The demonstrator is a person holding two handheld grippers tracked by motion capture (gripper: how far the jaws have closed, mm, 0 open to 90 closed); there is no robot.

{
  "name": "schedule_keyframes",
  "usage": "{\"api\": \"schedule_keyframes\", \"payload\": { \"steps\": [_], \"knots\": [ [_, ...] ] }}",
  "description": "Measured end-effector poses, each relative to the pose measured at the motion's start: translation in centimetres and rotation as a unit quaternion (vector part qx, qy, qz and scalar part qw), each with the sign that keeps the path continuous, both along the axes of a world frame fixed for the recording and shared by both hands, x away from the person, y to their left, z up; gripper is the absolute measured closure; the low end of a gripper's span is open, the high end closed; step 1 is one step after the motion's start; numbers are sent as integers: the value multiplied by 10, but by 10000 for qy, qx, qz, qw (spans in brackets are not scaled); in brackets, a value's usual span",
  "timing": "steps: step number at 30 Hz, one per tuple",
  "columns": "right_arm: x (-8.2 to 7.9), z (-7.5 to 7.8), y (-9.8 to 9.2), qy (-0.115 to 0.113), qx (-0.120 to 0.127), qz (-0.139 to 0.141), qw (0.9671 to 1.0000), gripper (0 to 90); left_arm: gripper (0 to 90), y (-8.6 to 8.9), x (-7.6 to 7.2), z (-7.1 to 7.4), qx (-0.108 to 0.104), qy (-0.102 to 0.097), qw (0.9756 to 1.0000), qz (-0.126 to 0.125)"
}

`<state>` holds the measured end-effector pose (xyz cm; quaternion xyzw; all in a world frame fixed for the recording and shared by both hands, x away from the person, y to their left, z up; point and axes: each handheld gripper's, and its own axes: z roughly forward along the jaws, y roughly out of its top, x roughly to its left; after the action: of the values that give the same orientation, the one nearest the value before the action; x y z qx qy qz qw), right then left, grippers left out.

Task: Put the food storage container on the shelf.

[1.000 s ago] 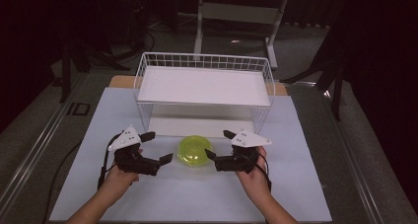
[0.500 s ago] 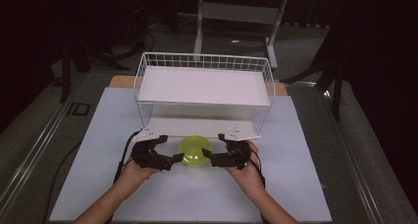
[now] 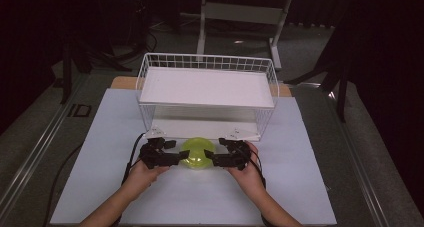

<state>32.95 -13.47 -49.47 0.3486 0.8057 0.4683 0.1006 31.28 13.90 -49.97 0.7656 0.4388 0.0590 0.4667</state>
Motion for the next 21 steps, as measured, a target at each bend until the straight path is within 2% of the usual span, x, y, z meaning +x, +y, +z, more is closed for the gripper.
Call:
{"api": "schedule_keyframes", "payload": {
  "steps": [1, 4, 5, 9, 11, 17, 21],
  "knots": [
    [1, -3, 0, 61, -26, 3, 10000, 269, 372, -1, 1, -2, 26, 90, 10000, 7],
    [0, -5, 2, 69, -88, 17, 9999, 270, 451, -2, 0, -4, 35, 143, 9999, 4],
    [0, -5, 2, 56, -115, 23, 9999, 274, 465, -3, 0, -6, 114, 193, 9997, -112],
    [-2, -6, 4, 38, -273, 43, 9996, 315, 536, -3, -2, -6, 60, 252, 9995, -165],
    [-2, -7, 3, 101, -221, 61, 9997, 323, 561, -3, -4, -7, -9, 319, 9993, -177],
    [-5, -6, 3, 179, -142, 151, 9996, 358, 621, -3, -10, -5, 42, 342, 9992, -199],
    [-11, -2, 5, 204, -159, 334, 9991, 488, 650, -4, -19, -5, 50, 358, 9991, -224]
  ]
}}
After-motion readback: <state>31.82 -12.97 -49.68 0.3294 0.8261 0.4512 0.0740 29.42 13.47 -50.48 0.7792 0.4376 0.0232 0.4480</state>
